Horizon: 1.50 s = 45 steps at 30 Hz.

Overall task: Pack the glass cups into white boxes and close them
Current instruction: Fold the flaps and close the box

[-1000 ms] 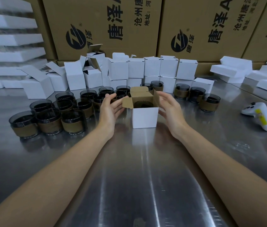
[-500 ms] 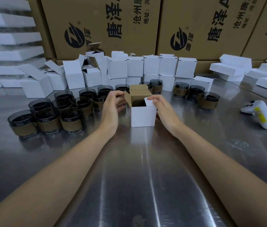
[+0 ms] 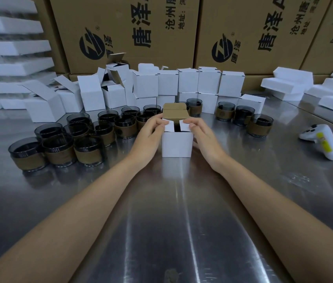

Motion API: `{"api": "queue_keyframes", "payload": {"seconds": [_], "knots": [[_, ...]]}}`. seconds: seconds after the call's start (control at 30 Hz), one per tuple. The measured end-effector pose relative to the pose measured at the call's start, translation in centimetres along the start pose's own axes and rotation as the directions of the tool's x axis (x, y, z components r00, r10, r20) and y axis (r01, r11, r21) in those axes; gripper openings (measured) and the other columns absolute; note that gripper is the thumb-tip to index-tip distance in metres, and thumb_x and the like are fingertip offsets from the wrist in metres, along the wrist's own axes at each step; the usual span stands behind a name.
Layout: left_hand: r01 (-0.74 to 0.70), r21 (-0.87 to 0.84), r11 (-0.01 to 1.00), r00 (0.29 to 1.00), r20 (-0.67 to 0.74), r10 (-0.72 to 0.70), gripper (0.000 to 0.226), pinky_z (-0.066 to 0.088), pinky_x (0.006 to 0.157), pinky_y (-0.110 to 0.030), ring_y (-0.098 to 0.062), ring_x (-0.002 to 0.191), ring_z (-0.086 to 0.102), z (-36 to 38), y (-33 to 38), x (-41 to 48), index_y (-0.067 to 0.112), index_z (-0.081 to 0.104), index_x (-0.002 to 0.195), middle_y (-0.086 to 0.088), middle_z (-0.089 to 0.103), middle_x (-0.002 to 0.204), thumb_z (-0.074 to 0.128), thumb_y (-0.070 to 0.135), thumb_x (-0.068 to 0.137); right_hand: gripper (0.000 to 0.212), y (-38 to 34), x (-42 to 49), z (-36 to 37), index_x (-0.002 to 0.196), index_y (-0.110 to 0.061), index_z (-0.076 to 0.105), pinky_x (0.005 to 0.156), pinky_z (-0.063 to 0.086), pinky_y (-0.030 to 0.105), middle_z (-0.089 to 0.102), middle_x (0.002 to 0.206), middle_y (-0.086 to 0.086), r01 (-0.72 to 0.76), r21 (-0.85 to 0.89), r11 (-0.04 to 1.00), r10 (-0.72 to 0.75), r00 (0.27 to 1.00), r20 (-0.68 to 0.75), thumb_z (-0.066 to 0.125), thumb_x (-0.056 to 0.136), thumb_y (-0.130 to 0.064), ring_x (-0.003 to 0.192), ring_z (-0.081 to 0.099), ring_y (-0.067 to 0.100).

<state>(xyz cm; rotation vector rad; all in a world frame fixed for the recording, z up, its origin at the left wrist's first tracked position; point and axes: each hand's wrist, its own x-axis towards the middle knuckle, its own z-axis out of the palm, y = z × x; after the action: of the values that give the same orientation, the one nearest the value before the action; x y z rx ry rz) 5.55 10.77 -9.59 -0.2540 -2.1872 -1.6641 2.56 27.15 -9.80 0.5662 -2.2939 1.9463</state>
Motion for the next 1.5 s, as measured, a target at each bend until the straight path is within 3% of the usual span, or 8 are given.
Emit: {"api": "queue_keyframes", "payload": {"seconds": [0.1, 0.2, 0.37, 0.6, 0.8, 1.07, 1.2, 1.5], "knots": [[0.024, -0.011, 1.000, 1.000, -0.020, -0.024, 0.019, 0.024, 0.101, -0.014, 0.008, 0.132, 0.030, 0.0, 0.0, 0.0, 0.006, 0.060, 0.105, 0.018, 0.034, 0.139, 0.043, 0.011, 0.100, 0.024, -0.2, -0.1, 0.0, 0.122, -0.020, 0.055, 0.106, 0.039, 0.029, 0.059, 0.122, -0.010, 0.006, 0.081, 0.997, -0.005, 1.000, -0.012, 0.045, 0.101, -0.018, 0.117, 0.054, 0.006], [0.086, -0.125, 0.988, 0.996, -0.008, -0.088, 0.017, 0.034, 0.083, -0.007, 0.029, 0.095, 0.043, 0.3, 0.3, -0.1, 0.010, 0.058, 0.106, 0.026, 0.046, 0.115, 0.043, 0.008, 0.099, 0.033, -0.5, -0.1, -0.1, 0.128, -0.014, 0.048, 0.097, 0.043, 0.019, 0.061, 0.117, -0.011, 0.031, 0.226, 0.974, -0.018, 0.998, -0.062, 0.050, 0.097, -0.004, 0.105, 0.057, -0.007], [0.119, -0.243, 0.963, 0.987, -0.076, -0.141, 0.015, 0.040, 0.091, -0.013, -0.001, 0.105, 0.055, 0.5, 0.4, -0.4, 0.013, 0.039, 0.110, 0.010, 0.057, 0.117, 0.047, 0.007, 0.099, 0.060, -0.7, 0.2, -0.7, 0.140, -0.025, 0.035, 0.096, 0.047, 0.024, 0.064, 0.115, -0.002, 0.034, 0.361, 0.932, -0.014, 0.998, -0.057, 0.055, 0.091, 0.005, 0.109, 0.060, 0.007], [0.096, -0.167, 0.981, 0.995, 0.027, -0.093, 0.031, 0.042, 0.085, -0.009, -0.005, 0.105, 0.055, 0.1, 0.9, -0.4, 0.020, 0.057, 0.120, 0.014, 0.060, 0.112, 0.037, 0.008, 0.100, 0.019, -0.3, 0.4, -1.7, 0.093, -0.022, 0.062, 0.096, 0.045, 0.027, 0.063, 0.110, -0.018, 0.084, 0.075, 0.994, -0.085, 0.996, 0.006, 0.050, 0.097, -0.008, 0.103, 0.059, -0.006], [0.177, -0.251, 0.952, 0.984, 0.078, -0.162, 0.028, 0.045, 0.086, -0.028, -0.009, 0.099, 0.058, -0.2, 0.8, -0.5, 0.022, 0.060, 0.111, 0.003, 0.061, 0.113, 0.034, 0.018, 0.101, 0.032, 0.3, -0.4, -2.7, 0.107, -0.026, 0.057, 0.102, 0.039, 0.021, 0.050, 0.134, -0.018, 0.174, -0.081, 0.981, -0.158, 0.972, 0.173, 0.048, 0.090, -0.051, 0.121, 0.048, -0.005], [0.089, -0.218, 0.972, 0.982, 0.184, -0.048, 0.044, 0.047, 0.082, -0.014, 0.006, 0.102, 0.059, -0.5, 0.1, -1.0, 0.033, 0.050, 0.126, 0.010, 0.057, 0.121, 0.067, 0.035, 0.086, 0.027, 0.8, -0.5, -1.6, 0.121, -0.027, 0.055, 0.089, 0.043, 0.011, 0.049, 0.129, -0.015, 0.334, -0.254, 0.908, -0.315, 0.942, 0.111, 0.060, 0.095, -0.031, 0.111, 0.048, -0.012], [0.050, -0.206, 0.977, 0.990, 0.143, -0.021, 0.042, 0.049, 0.080, -0.015, 0.007, 0.098, 0.060, -0.2, 0.1, -1.1, 0.031, 0.048, 0.128, 0.011, 0.057, 0.121, 0.056, 0.043, 0.088, 0.021, 0.6, -0.3, -1.0, 0.115, -0.029, 0.058, 0.098, 0.046, 0.032, 0.055, 0.123, -0.008, 0.366, -0.253, 0.896, -0.374, 0.927, 0.020, 0.060, 0.094, -0.032, 0.116, 0.052, 0.004], [0.079, -0.172, 0.982, 0.989, 0.138, -0.055, 0.023, 0.047, 0.083, -0.014, 0.000, 0.102, 0.055, -0.1, 0.1, -0.9, 0.031, 0.051, 0.117, 0.013, 0.056, 0.113, 0.052, 0.018, 0.098, 0.022, 0.5, -0.3, -1.5, 0.114, -0.024, 0.064, 0.093, 0.039, 0.011, 0.056, 0.124, 0.006, 0.419, -0.176, 0.891, -0.408, 0.908, 0.095, 0.051, 0.098, -0.018, 0.120, 0.051, 0.008]]}}
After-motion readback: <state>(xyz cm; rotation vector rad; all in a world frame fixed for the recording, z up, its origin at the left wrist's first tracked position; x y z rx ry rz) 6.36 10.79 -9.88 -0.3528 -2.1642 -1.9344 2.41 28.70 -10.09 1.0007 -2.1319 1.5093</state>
